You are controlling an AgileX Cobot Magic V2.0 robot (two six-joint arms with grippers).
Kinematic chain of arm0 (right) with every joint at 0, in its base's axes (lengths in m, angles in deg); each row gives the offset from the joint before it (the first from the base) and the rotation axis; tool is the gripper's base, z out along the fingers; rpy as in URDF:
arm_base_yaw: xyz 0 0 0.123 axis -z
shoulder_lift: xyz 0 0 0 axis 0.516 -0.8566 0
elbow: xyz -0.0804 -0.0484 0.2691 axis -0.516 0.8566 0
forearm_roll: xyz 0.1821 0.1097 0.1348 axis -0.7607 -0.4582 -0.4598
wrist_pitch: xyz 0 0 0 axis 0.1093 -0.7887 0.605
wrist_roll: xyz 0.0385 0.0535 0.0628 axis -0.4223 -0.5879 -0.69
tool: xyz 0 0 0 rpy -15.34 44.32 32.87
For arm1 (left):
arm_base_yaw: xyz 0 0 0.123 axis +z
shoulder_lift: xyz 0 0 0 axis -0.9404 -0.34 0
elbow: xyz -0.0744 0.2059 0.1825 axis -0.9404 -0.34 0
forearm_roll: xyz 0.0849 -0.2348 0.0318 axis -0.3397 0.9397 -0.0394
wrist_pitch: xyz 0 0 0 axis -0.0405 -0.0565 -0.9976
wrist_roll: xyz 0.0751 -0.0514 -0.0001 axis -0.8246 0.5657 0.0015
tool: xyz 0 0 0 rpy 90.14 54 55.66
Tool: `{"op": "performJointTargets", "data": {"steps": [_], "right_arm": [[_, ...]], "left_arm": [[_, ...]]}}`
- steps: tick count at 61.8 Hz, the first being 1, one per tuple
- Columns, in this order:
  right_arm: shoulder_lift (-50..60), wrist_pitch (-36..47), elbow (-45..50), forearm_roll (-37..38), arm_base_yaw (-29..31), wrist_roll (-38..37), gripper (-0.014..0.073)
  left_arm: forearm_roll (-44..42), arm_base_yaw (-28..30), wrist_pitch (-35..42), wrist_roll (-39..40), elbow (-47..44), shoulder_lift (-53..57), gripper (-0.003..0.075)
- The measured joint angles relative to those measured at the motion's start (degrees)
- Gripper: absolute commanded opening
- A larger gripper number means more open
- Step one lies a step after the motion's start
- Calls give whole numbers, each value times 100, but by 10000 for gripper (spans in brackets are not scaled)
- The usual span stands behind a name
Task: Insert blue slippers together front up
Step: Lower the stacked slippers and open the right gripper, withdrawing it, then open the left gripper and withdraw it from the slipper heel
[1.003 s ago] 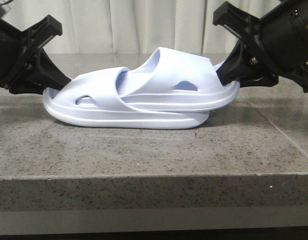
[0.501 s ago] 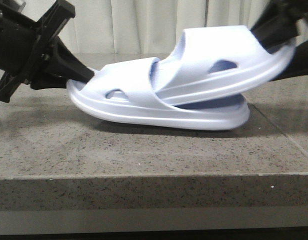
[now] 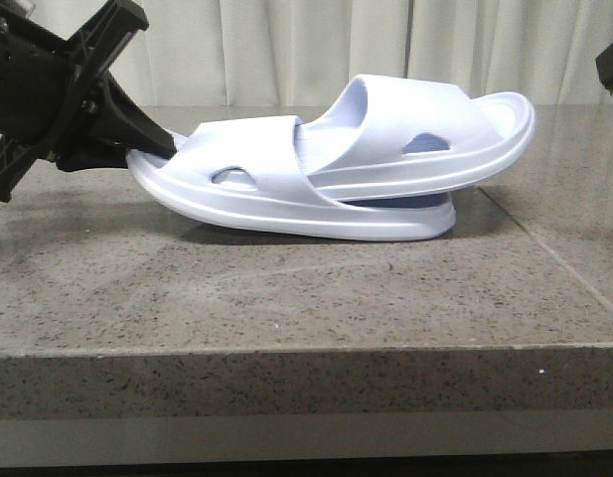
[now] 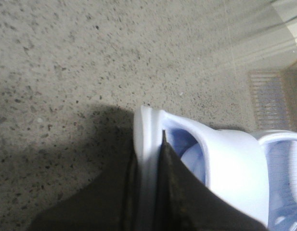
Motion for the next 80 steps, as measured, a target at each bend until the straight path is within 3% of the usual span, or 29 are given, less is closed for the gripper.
{"op": "performJointTargets", "data": {"steps": [11,16,28,33,47,55,63,73,80], "right_arm": [[0,0,0,4,0,0,529],[0,0,0,4,0,0,529],[0,0,0,4,0,0,529],[0,-14,0,4,-10,0,529],[0,-59,0,4,-10,0,529],[0,-112,0,13,-82,0,528],[103,-296,-101,317,-399,-127,528],[495,-447,-538,1529,-1044,-1159,527],[886,-588,-762,2617,-1374,-2098,527]], "left_arm": [[13,0,13,0,0,0,-17],[-31,0,13,-11,0,0,22],[-320,0,13,-11,0,0,336],[-388,13,-9,-11,0,0,428],[-813,501,-354,49,0,92,441],[-1943,992,-546,556,67,400,441],[-4154,1369,-997,1782,470,923,441],[-6438,1416,-1899,3298,1100,1659,441],[-7329,1347,-2319,3911,1211,2318,441]]}}
